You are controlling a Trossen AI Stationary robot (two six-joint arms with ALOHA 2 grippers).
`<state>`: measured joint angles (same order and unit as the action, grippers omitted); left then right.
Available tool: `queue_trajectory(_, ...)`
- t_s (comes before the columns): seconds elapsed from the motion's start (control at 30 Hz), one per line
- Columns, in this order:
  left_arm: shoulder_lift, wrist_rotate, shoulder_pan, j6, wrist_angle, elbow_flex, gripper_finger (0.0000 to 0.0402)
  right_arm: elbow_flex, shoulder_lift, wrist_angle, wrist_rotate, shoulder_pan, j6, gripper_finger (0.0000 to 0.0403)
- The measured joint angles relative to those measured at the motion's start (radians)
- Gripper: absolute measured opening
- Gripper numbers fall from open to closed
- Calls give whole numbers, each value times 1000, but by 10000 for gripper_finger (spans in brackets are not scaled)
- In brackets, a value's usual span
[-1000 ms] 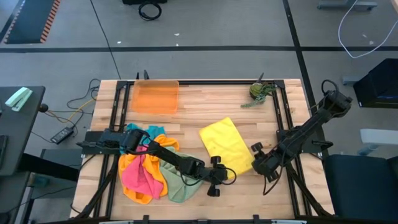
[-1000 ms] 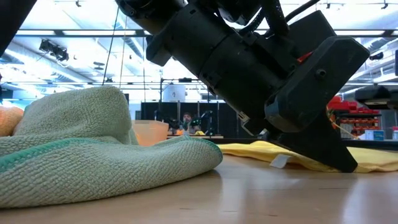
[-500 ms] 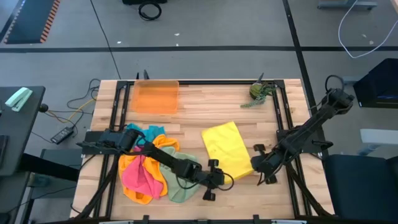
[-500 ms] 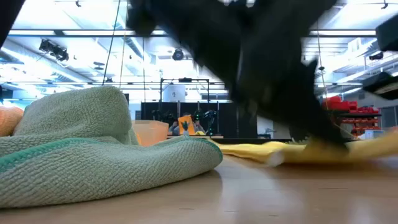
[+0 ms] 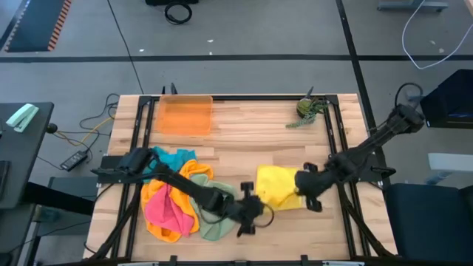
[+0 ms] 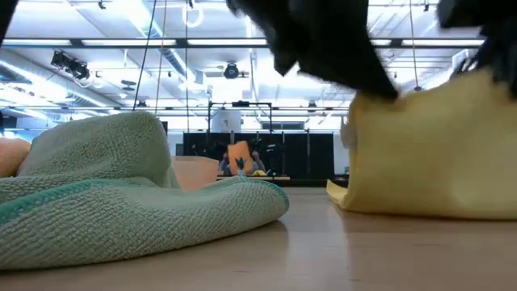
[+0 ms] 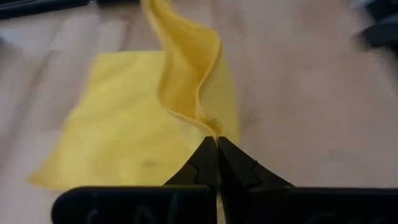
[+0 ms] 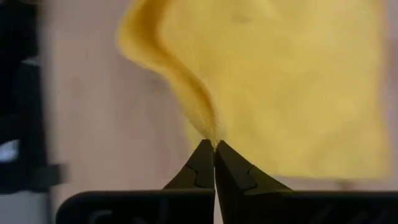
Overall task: Fold microfiber towels
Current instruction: Fold the yellow towel
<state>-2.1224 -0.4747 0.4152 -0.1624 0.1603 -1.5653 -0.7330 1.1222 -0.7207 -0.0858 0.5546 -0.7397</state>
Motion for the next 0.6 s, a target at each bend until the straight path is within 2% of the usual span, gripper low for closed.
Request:
queue_trajectory(0.13,-22,3,-97,69,5,-3,9,69,3,-44,-13,-85,-18,3)
queue_trajectory(0.33,-42,113,-226,177,-15,-2,7,103,-7,-65,-86,-170,-9,2)
queue_trajectory(0.6,-74,231,-333,195,-25,-4,15,103,3,-118,-101,-268,61,5)
